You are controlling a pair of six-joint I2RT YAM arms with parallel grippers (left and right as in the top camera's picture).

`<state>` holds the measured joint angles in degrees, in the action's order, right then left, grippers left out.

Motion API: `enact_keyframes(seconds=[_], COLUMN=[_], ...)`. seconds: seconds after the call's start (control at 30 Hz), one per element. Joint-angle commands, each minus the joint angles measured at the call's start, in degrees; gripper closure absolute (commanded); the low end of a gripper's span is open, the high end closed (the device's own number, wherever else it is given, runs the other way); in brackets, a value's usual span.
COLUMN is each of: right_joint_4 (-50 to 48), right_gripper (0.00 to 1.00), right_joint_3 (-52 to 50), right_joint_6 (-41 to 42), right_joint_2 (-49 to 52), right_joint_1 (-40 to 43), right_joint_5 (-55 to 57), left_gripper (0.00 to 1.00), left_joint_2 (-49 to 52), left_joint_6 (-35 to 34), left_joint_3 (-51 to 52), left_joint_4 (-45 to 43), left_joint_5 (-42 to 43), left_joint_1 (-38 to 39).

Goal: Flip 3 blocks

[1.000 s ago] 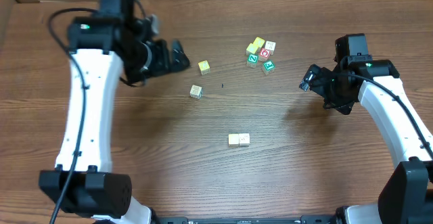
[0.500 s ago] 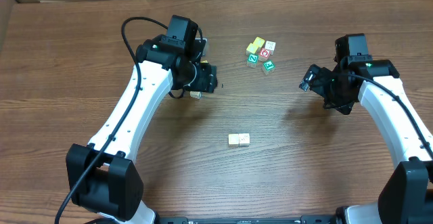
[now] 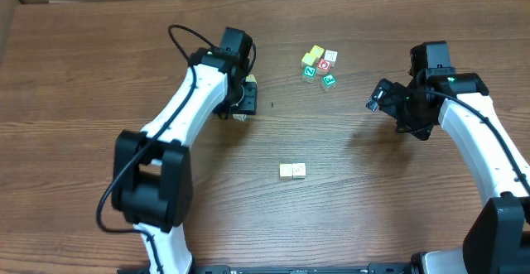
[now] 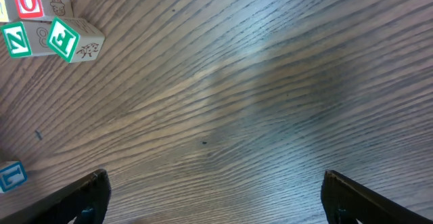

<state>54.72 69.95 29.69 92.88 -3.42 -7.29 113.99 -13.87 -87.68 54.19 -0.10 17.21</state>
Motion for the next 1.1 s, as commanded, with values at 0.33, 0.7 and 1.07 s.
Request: enact_keyframes(seconds=[0.33,0.7,1.07], right_joint_4=[-0.17,-0.17,-0.17], right_gripper=[0.00,0.00,0.00], right_joint_3=[0.90,0.90,0.90], right_joint_6=[-0.59,-0.61,-0.59], right_joint_2=[0.11,0.11,0.11], right_joint_1=[0.17,0.17,0.17], right_joint_5=[-0.31,-0.31,-0.31], left_gripper=[0.56,0.55,0.52], left_joint_2=[2.93,2.95,2.95], left_joint_6=[5.14,6.58,6.58], left_joint_3=[0.33,1.62,5.01], left_joint_4=[-3.23,-5.01,-8.26], left_joint_5=[-2.05,-2.84,-3.04], left_joint_1=[-0.02,0.24,0.39])
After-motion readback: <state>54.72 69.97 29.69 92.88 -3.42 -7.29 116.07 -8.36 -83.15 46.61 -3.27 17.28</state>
